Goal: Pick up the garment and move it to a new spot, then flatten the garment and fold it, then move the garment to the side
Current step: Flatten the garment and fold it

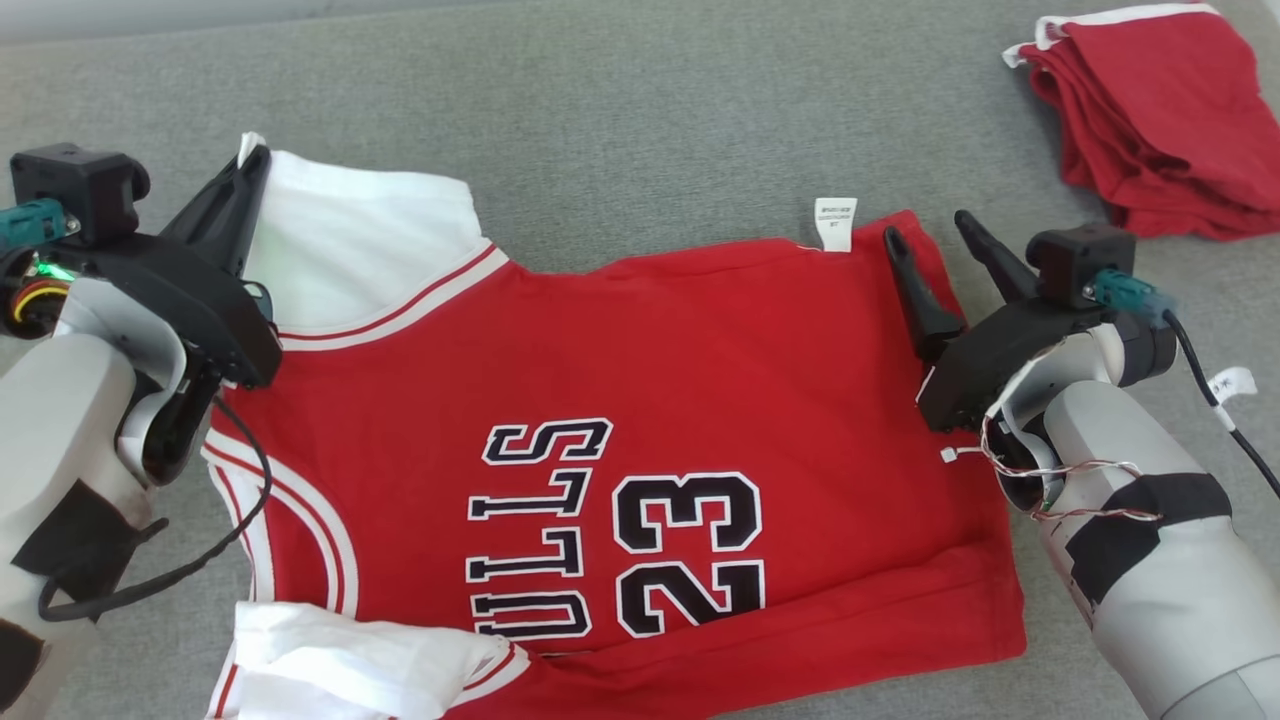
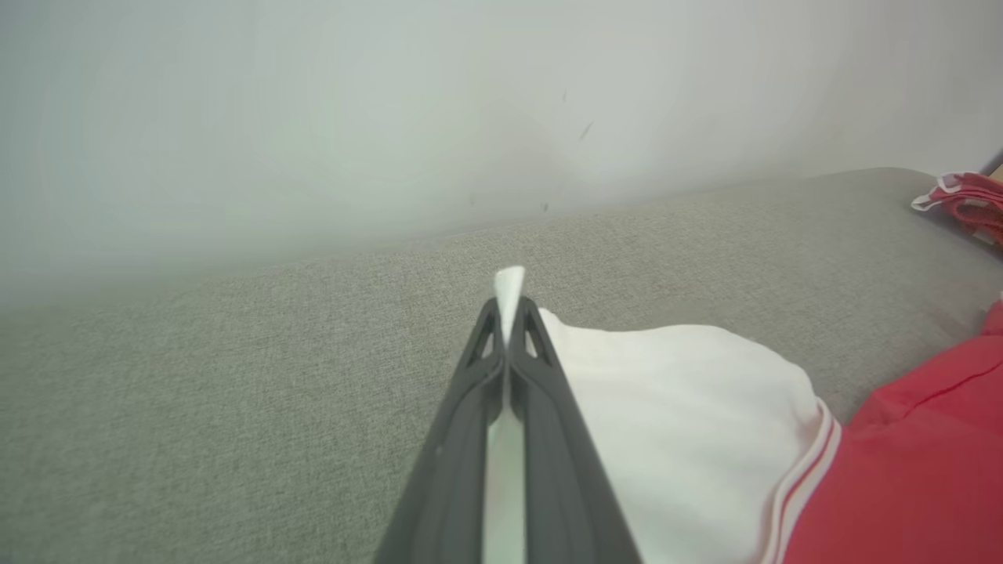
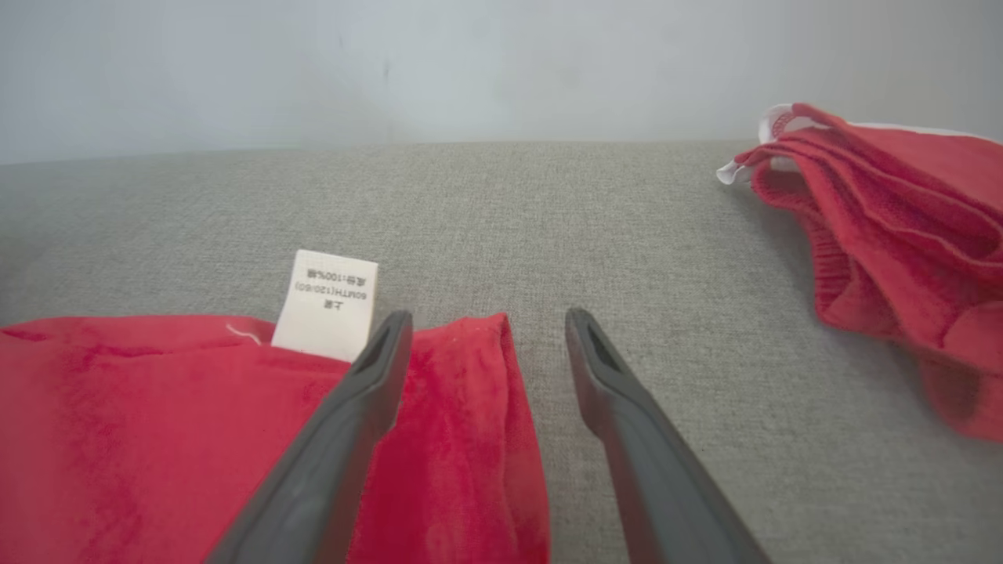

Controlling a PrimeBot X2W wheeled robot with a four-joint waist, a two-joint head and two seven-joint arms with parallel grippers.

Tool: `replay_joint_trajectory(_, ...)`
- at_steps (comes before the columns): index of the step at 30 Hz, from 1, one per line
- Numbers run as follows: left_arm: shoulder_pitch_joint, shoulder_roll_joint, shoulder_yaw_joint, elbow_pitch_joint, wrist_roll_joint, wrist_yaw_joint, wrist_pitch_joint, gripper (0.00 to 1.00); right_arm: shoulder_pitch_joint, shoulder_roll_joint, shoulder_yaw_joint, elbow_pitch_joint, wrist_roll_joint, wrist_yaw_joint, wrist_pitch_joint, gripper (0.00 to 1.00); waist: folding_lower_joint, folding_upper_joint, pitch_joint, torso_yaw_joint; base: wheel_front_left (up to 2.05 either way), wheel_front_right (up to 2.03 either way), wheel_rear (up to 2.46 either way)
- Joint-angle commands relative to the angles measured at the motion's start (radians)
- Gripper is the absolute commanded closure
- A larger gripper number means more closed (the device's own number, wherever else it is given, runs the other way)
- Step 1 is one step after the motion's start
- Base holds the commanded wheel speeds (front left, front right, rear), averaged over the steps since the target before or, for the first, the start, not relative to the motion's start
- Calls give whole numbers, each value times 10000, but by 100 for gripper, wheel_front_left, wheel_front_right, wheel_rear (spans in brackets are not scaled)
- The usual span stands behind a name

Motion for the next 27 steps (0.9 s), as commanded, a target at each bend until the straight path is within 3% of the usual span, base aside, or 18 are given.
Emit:
replay_joint_trajectory(1,-165,-31,-51,-22,-153,21,-76,100,-106,-2,90,123,110,1,86,0,0,0,33,50,0,0,0)
replay_joint_trajectory(7,-409,-75,-406,-124,-277,21,-246,100,-660,-94,683,703,614,1,142,2,0,0,202,169,0,0,0)
replay_joint_trajectory(8,-436,-80,-456,-133,-305,21,-274,100,-693,-97,780,809,662,1,246,59,0,0,231,189,0,0,0)
replay_joint_trajectory(9,-471,-87,-502,-131,-331,21,-271,100,-768,-80,877,863,716,1,266,100,0,0,264,207,0,0,0)
replay_joint_trajectory(16,-679,-104,-745,-28,-609,21,-459,100,-1321,-94,1219,1180,1131,1,25,100,0,0,376,337,0,0,0)
replay_joint_trajectory(27,-526,-70,-642,244,-998,23,-1060,100,-1463,-468,932,1637,2032,1,-814,100,0,0,-150,590,0,0,0)
